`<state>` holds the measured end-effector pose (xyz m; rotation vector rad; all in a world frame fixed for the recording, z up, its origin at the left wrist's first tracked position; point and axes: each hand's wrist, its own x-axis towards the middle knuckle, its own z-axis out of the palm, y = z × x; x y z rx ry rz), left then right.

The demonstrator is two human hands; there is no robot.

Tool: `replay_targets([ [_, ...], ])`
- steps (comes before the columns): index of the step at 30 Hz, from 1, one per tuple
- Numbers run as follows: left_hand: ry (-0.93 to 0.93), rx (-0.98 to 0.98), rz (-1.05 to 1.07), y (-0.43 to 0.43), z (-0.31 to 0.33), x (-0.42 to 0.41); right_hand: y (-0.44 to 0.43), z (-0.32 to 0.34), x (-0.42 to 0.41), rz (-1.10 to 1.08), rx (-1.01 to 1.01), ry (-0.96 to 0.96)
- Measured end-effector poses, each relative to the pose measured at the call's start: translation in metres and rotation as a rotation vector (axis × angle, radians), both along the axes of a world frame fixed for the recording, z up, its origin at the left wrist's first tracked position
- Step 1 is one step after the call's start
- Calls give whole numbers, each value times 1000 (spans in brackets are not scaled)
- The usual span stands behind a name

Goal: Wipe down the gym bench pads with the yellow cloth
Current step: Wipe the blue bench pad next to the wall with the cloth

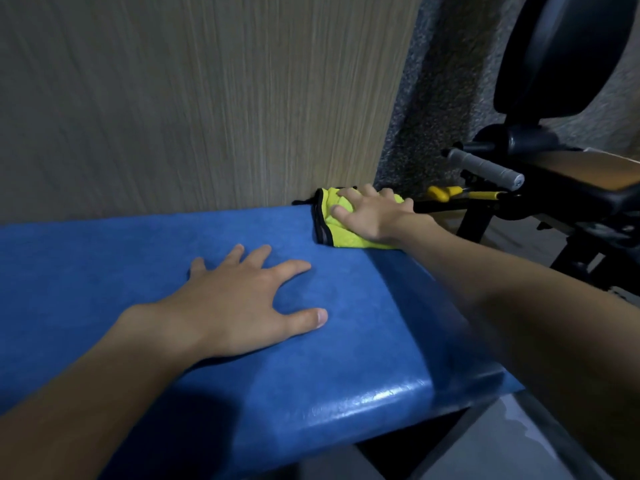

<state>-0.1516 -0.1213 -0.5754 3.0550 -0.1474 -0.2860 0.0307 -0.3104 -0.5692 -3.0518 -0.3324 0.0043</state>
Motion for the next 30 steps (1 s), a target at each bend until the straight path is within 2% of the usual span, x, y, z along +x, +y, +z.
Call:
replay_targets([
  [10, 17, -31, 27, -6, 7, -6, -26, -7, -58, 86, -9, -35],
  [18, -117, -100, 11, -14, 14, -13, -65, -8, -149, 176, 7, -30],
  [24, -96, -93, 18, -14, 14, -26, -86, -12, -201, 184, -1, -35],
  [30, -63, -89, 36, -9, 15, -29, -91, -11, -212, 203, 6, -45],
])
